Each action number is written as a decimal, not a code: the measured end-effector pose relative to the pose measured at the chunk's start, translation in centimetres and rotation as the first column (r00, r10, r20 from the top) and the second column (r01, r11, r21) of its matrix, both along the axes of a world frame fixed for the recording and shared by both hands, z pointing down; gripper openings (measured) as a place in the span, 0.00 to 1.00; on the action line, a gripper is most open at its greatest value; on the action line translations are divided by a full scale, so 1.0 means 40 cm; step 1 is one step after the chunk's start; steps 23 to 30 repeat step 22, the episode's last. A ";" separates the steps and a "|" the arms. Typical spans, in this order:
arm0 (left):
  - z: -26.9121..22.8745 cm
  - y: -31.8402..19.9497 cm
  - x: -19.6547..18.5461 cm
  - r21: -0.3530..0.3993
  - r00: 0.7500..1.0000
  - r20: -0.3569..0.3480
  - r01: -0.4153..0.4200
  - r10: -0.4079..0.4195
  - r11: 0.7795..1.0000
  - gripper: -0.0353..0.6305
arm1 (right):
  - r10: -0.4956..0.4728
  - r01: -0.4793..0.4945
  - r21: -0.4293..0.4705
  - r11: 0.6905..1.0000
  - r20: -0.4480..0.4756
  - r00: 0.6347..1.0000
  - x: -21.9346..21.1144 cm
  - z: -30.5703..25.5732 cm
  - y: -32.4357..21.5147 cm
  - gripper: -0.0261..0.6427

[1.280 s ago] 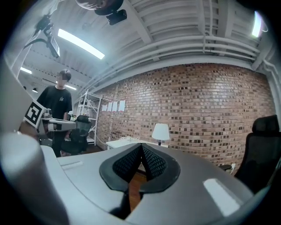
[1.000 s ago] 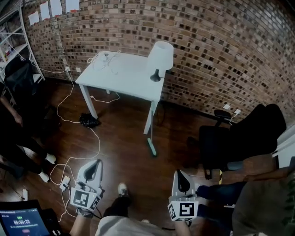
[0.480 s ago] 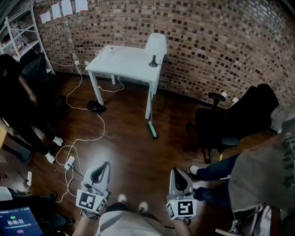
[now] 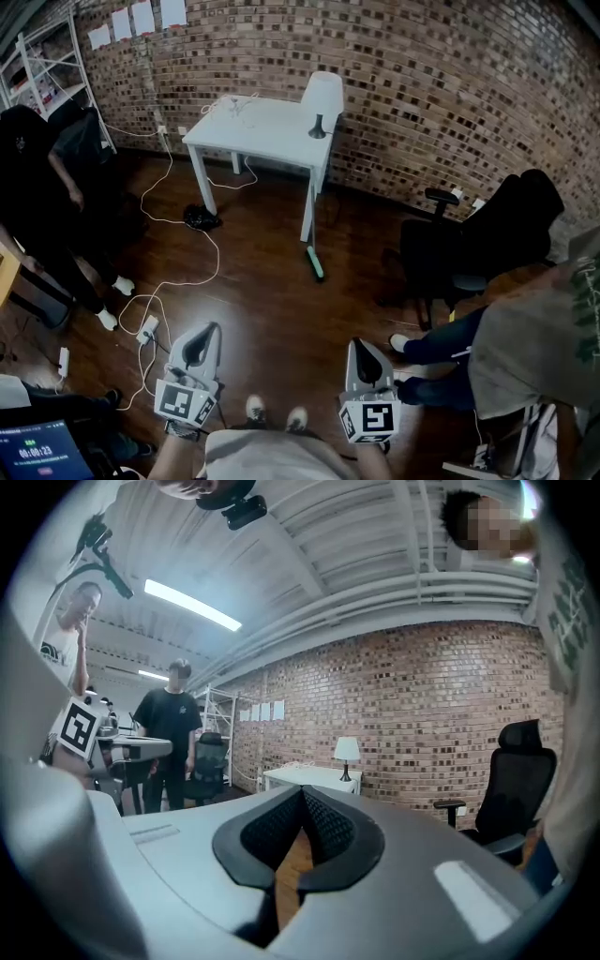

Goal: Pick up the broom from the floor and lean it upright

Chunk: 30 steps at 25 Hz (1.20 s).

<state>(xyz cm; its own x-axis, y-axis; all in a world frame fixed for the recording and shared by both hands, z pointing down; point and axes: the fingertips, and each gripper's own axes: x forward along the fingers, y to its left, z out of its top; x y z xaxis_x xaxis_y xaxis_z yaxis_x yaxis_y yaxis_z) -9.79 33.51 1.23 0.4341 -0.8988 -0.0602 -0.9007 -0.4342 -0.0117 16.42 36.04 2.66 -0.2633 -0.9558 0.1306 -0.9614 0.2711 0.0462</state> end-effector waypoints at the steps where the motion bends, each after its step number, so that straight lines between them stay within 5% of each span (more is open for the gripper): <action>1: 0.002 -0.002 -0.002 0.000 1.000 0.000 0.000 0.000 1.000 0.05 | 0.002 -0.002 0.001 1.000 -0.001 1.000 -0.003 0.001 -0.004 0.06; 30: 0.031 -0.022 0.013 -0.016 1.000 -0.016 -0.015 0.015 1.000 0.05 | 0.019 -0.019 -0.010 1.000 -0.011 1.000 -0.011 0.027 -0.031 0.06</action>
